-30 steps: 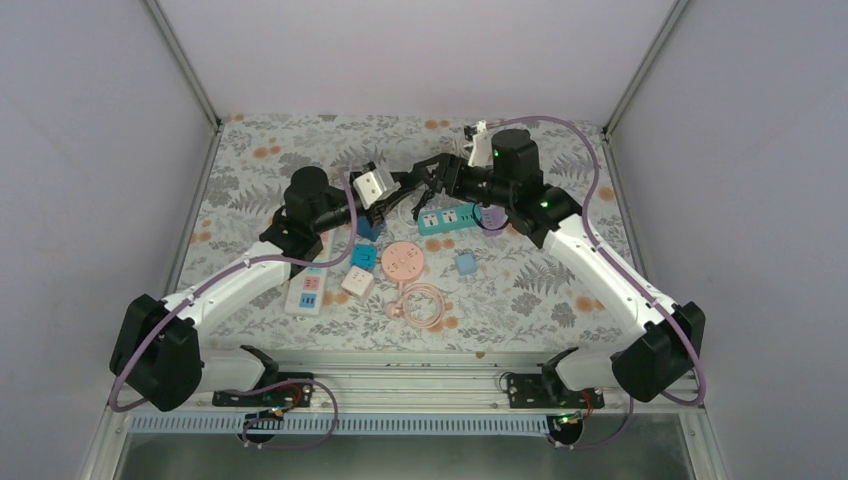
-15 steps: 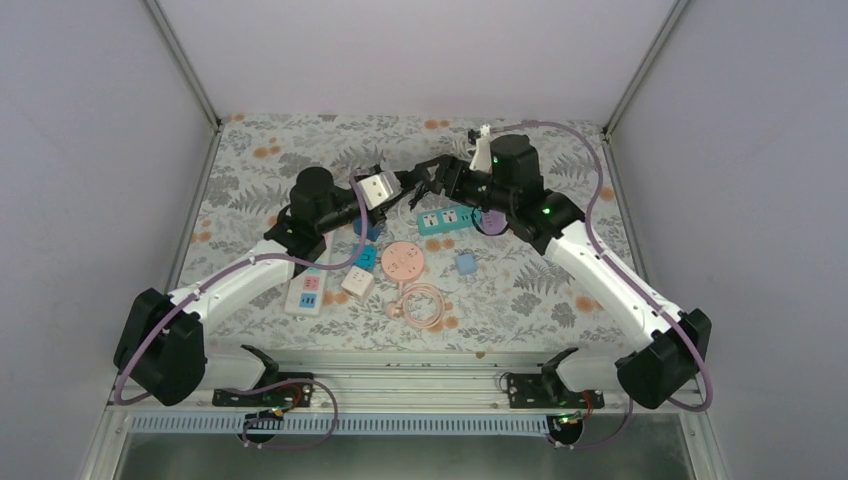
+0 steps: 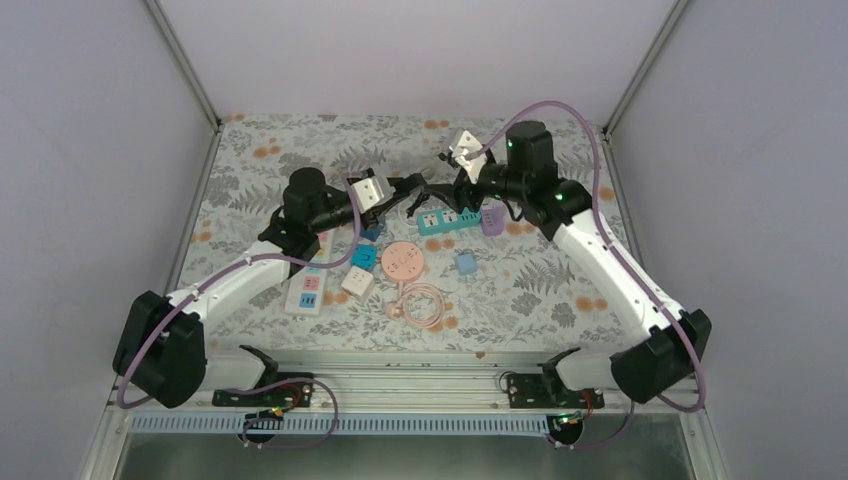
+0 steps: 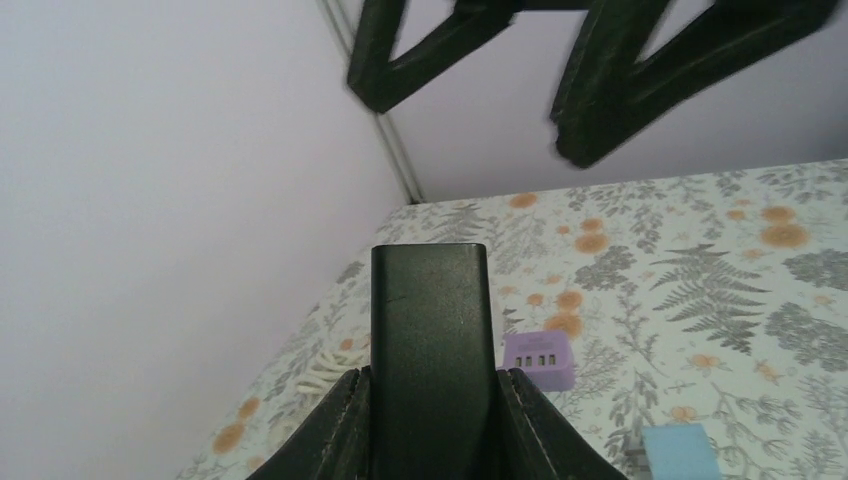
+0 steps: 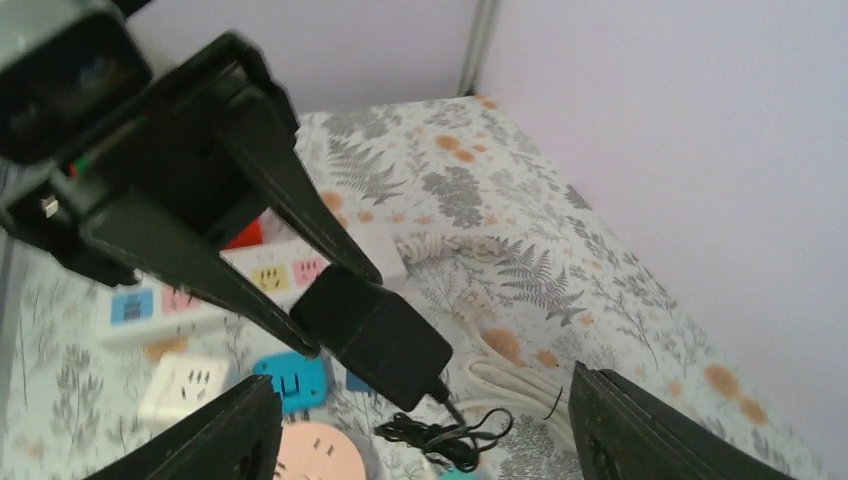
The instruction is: Insert the plug
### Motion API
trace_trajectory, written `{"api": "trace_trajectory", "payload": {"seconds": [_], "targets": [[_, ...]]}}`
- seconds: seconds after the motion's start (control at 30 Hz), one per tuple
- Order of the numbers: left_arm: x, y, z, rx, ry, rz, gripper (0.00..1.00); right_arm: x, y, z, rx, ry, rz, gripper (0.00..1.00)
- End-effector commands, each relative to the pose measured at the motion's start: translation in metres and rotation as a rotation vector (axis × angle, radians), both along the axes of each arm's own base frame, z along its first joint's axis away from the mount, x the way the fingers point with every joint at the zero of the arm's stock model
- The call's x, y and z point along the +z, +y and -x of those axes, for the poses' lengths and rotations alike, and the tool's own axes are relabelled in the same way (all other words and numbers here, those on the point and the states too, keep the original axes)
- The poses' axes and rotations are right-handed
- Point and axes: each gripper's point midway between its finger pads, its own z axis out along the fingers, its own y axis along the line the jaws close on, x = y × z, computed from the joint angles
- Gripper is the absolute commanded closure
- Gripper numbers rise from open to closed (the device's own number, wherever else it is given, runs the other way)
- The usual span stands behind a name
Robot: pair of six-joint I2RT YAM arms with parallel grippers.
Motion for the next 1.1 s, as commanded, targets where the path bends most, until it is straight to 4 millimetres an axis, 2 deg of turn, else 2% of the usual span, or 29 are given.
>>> {"api": "trace_trajectory", "payload": {"seconds": [0.0,0.17,0.23,0.3,0.43,0.57,0.8,0.87,0.9,1.0,1.07], "targets": [[0.016,-0.002,0.025,-0.13,-0.026,0.04,0.83,-0.003,0.015,0.014,0.325,-0.175,0.122,0.28],[0.018,-0.003,0.033,-0.187,-0.009,0.05,0.83,-0.019,0.029,0.016,0.463,-0.144,0.133,0.29],[0.019,-0.002,0.034,-0.197,-0.004,0.056,0.83,-0.023,0.031,0.02,0.509,-0.14,0.124,0.31],[0.019,-0.002,0.034,-0.2,0.0,0.06,0.83,-0.027,0.033,0.024,0.541,-0.134,0.12,0.4],[0.02,-0.003,0.032,-0.195,0.002,0.064,0.83,-0.032,0.035,0.027,0.576,-0.123,0.113,0.43],[0.016,-0.004,0.029,-0.192,0.014,0.059,0.83,-0.032,0.037,0.033,0.63,-0.132,0.1,0.66],[0.012,-0.004,0.025,-0.18,0.03,0.05,0.81,-0.023,0.038,0.039,0.667,-0.169,0.077,0.68],[0.012,-0.004,0.024,-0.176,0.041,0.053,0.78,-0.022,0.039,0.04,0.676,-0.174,0.076,0.7],[0.011,-0.005,0.023,-0.175,0.048,0.051,0.76,-0.022,0.039,0.04,0.684,-0.175,0.081,0.77],[0.011,-0.004,0.018,-0.151,0.091,0.054,0.57,-0.027,0.037,0.038,0.689,-0.161,0.117,0.95],[0.012,-0.002,0.011,-0.111,0.129,0.064,0.39,-0.034,0.034,0.031,0.655,-0.148,0.161,0.97]]}}
